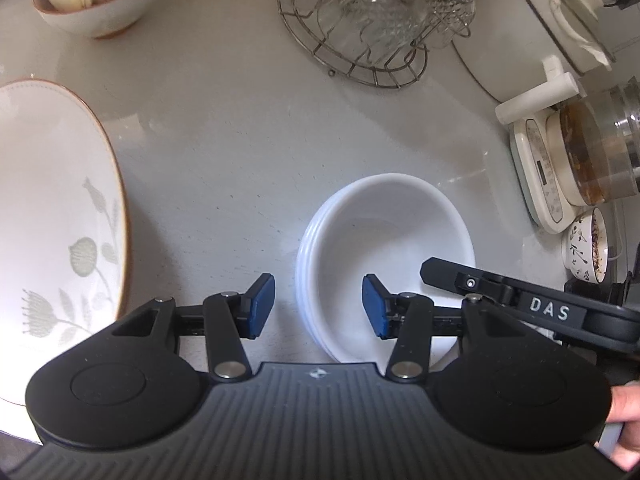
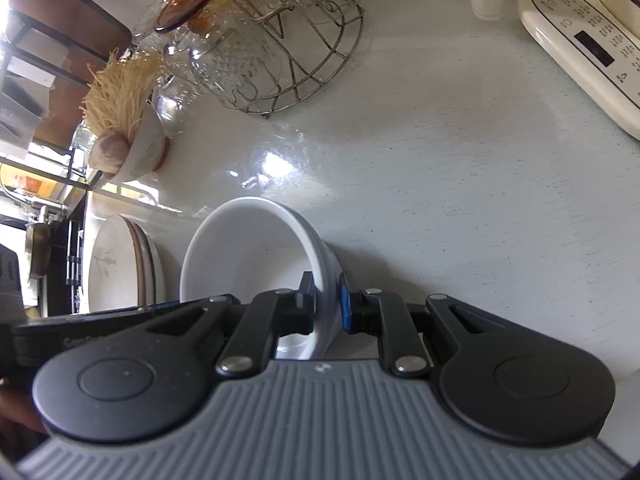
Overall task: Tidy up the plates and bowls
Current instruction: 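Move both open tools down onto the rim of the nested bowl stack and close them, then lift the nested bowl stack with both tools and carry it over the plate stack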
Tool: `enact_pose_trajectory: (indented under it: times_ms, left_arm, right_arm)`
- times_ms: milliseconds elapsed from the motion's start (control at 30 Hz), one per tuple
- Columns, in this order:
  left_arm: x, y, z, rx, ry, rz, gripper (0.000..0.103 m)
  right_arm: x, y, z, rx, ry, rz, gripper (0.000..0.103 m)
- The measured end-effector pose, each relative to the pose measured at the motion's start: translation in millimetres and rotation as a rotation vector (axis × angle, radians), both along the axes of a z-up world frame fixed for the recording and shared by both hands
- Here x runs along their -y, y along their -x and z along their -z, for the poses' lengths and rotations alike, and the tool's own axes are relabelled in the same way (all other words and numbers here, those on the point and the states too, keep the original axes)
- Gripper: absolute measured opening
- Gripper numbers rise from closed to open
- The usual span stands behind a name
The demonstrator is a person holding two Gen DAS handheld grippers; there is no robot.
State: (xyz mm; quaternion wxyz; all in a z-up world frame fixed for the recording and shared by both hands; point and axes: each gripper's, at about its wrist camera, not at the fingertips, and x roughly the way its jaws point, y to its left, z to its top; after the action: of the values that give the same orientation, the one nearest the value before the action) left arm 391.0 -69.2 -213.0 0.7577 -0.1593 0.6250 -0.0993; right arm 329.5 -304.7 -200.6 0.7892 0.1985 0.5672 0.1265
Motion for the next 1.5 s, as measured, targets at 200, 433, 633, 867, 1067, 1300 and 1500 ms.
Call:
enact_pose_trajectory:
  times_ms: [200,433,633,867,1067,1300,1500]
  left_arm:
    - [3,0,8,-0.023,0.014,-0.032,0.041]
    - [-4,6,14,-0.048,0.029,-0.100,0.024]
    - [-3,6,15,-0.046,0.015,-0.116,0.023]
    - [-2,9,17,-0.039,0.012,-0.149,0.023]
    - [-1,13,18,-0.016,0.028,-0.171,0.023]
    - [9,17,9,0.030,-0.010,-0.133,0.020]
    - [7,21,7,0.026,0.012,-0.147,0.020]
  right_arm:
    - [3,-2,0,-0.005,-0.004,-0.020,0.014]
    - [3,-4,5,-0.028,-0.007,-0.049,0.019]
    - [6,-5,12,-0.046,-0.012,-0.062,0.029]
    - [4,-6,14,-0.036,-0.019,-0.108,0.029]
    - [7,-5,18,-0.037,-0.037,-0.145,0.025]
    - [8,-6,18,-0.031,-0.034,-0.171,0.023]
    - [8,-4,12,-0.024,-0.029,-0.170,0.023]
